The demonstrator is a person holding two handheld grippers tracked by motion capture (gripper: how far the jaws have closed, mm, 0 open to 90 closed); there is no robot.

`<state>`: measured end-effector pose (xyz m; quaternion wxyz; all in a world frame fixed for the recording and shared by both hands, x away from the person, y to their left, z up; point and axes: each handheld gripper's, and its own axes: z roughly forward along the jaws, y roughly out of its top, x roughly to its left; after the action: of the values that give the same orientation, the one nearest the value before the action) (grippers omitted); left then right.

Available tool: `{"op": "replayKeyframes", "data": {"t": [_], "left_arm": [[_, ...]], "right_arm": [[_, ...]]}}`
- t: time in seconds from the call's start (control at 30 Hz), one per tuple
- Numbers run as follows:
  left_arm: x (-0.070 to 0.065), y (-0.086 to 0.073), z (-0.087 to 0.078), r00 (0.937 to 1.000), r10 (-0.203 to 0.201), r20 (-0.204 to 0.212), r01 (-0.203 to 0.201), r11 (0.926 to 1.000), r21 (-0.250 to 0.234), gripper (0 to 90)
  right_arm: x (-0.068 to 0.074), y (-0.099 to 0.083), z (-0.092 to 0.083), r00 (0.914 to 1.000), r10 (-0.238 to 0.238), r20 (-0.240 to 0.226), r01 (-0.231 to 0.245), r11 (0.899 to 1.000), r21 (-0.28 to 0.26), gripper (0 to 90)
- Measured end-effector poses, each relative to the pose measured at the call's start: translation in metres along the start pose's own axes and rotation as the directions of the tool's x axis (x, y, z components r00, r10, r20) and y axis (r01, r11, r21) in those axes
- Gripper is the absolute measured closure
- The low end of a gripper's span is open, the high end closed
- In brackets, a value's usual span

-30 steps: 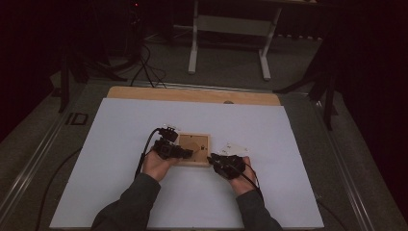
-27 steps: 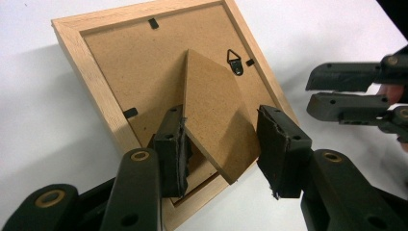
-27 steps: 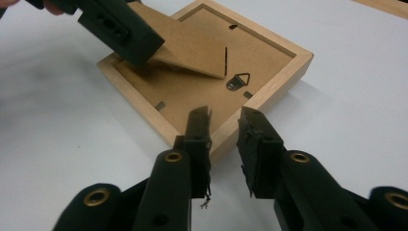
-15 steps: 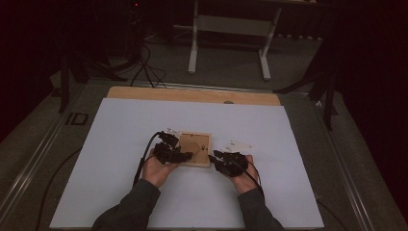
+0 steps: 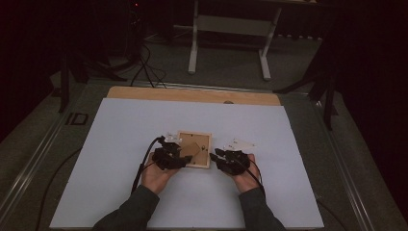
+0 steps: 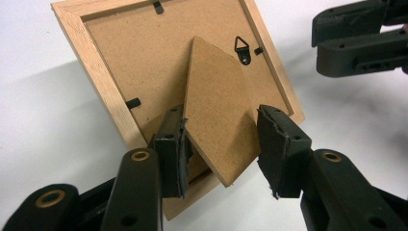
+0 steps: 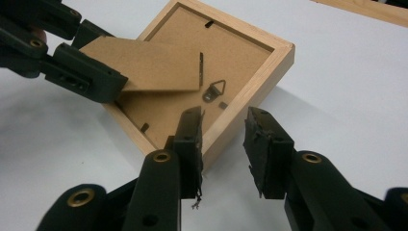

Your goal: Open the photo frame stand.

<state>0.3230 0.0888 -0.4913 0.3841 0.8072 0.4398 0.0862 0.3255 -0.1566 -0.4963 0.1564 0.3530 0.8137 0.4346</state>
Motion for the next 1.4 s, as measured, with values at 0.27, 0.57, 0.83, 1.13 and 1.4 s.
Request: {"op": "replayKeyframes", "data": {"t": [0.27, 0.57, 0.83, 1.13, 1.4], "left_arm": [[-0.007, -0.010, -0.002, 0.9990, 0.032, -0.031, -0.034, 0.9983, -0.047, 56.7], [-0.011, -0.018, -0.002, 0.9962, 0.066, -0.056, -0.070, 0.9941, -0.083, 56.6], [-0.014, -0.025, -0.004, 0.9923, 0.100, -0.073, -0.107, 0.9894, -0.098, 56.5], [-0.016, -0.030, -0.006, 0.9885, 0.124, -0.086, -0.134, 0.9851, -0.109, 56.6], [-0.021, -0.038, -0.007, 0.9819, 0.149, -0.116, -0.164, 0.9788, -0.124, 56.8]], "right_arm": [[-0.001, 0.001, 0.000, 1.0000, 0.002, -0.008, -0.002, 1.000, -0.001, 65.4], [0.001, 0.001, 0.002, 0.9999, -0.002, -0.011, 0.002, 1.000, -0.002, 63.6], [0.000, 0.002, 0.001, 0.9999, -0.005, -0.016, 0.005, 1.000, -0.010, 61.3], [-0.001, 0.003, -0.002, 0.9998, 0.002, -0.022, -0.002, 1.000, -0.017, 59.8], [-0.001, 0.004, -0.003, 0.9997, 0.003, -0.025, -0.004, 1.000, -0.024, 57.7]]}}
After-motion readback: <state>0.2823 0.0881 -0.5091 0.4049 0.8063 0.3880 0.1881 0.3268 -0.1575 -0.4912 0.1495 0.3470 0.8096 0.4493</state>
